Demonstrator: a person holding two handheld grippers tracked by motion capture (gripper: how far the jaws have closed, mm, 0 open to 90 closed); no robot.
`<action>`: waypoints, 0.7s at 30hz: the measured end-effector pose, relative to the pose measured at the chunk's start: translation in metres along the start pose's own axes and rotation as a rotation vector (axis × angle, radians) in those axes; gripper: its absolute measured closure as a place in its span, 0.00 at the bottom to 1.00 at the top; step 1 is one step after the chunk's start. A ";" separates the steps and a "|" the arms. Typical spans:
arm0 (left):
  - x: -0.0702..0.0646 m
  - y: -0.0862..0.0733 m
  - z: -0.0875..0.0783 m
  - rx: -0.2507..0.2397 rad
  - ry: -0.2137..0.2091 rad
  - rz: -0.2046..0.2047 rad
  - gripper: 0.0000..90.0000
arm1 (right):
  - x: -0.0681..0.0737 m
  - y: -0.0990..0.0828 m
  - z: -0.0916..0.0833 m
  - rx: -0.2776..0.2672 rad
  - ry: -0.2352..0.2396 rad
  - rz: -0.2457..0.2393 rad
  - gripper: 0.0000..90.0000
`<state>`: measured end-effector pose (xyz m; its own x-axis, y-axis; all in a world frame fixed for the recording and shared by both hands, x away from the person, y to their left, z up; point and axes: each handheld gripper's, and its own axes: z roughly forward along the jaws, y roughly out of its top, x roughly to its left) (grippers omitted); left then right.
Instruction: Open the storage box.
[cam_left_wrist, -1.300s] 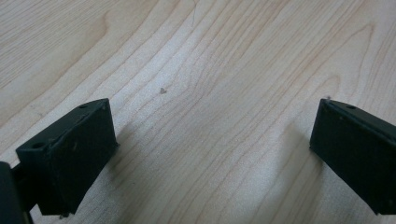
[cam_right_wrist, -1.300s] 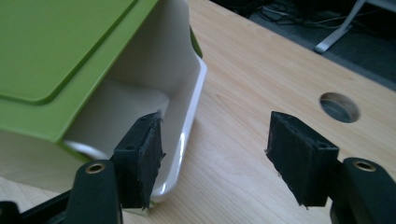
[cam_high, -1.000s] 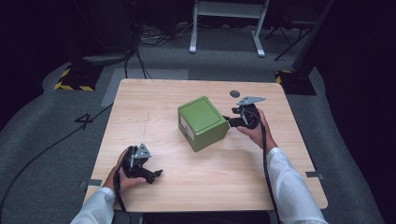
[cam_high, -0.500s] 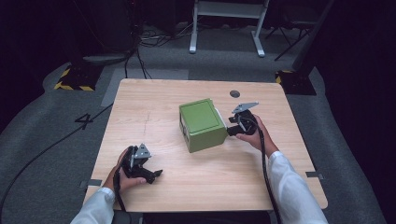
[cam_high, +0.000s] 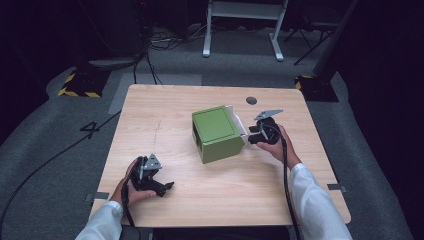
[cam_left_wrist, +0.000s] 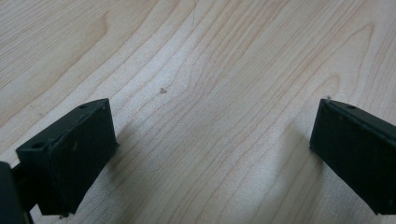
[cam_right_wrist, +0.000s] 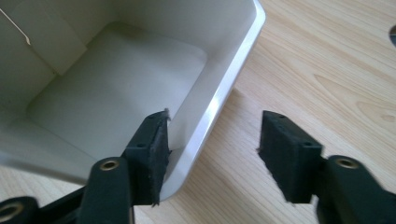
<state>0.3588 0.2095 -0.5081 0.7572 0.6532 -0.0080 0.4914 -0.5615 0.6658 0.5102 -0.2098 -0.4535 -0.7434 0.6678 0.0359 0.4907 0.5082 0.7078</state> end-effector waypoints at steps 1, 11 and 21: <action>0.000 0.000 0.000 0.001 0.000 -0.002 0.01 | -0.002 -0.001 -0.001 -0.004 -0.002 0.007 0.53; 0.000 0.000 0.000 -0.001 0.000 -0.001 0.01 | -0.021 -0.015 -0.010 -0.030 -0.004 0.051 0.66; 0.000 0.000 0.000 -0.001 0.000 0.000 0.01 | -0.034 -0.025 -0.017 -0.045 -0.018 0.071 0.73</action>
<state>0.3588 0.2095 -0.5081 0.7571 0.6533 -0.0084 0.4914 -0.5610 0.6662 0.5152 -0.2544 -0.4604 -0.6989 0.7114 0.0744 0.5208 0.4348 0.7347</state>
